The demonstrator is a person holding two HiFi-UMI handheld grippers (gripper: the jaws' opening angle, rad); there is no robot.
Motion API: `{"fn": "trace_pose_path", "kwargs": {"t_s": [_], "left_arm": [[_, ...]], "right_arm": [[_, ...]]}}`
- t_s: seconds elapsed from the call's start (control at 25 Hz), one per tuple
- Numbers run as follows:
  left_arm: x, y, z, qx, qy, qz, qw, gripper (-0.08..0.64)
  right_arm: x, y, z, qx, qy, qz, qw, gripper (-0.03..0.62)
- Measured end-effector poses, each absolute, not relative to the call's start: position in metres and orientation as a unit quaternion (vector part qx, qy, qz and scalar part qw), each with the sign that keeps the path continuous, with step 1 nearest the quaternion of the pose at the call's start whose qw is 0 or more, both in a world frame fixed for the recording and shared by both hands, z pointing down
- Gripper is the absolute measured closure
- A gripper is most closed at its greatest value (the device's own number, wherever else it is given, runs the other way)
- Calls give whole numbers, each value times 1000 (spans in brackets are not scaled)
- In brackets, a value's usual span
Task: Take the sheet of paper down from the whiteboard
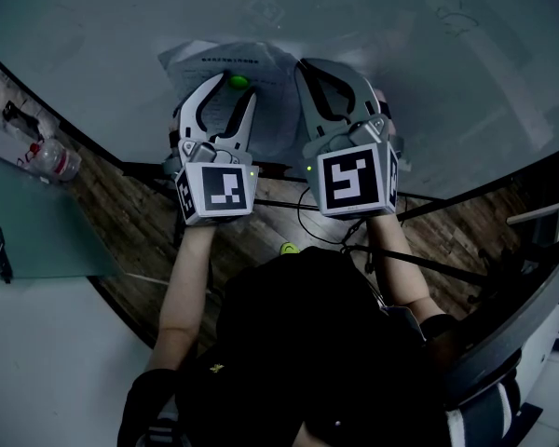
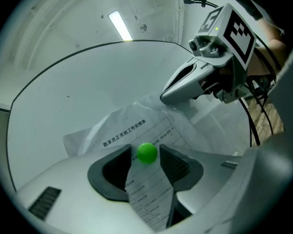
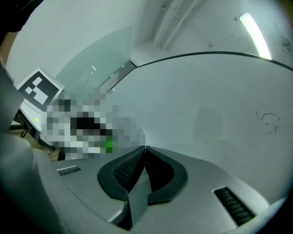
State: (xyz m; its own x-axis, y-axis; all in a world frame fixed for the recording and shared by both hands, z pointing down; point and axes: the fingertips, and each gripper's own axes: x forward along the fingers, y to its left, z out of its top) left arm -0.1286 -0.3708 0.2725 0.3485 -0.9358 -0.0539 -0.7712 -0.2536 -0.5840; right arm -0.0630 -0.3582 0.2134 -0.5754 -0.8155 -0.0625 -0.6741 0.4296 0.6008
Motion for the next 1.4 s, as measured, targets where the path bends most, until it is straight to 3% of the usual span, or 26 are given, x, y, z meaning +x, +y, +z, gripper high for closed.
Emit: {"fn": "trace_pose_path", "kwargs": {"t_s": [1.4], "left_arm": [[-128, -372, 272, -757, 560, -173, 289, 436]], "right_arm": [[-63, -358, 215, 444, -838, -295, 118, 575]]}}
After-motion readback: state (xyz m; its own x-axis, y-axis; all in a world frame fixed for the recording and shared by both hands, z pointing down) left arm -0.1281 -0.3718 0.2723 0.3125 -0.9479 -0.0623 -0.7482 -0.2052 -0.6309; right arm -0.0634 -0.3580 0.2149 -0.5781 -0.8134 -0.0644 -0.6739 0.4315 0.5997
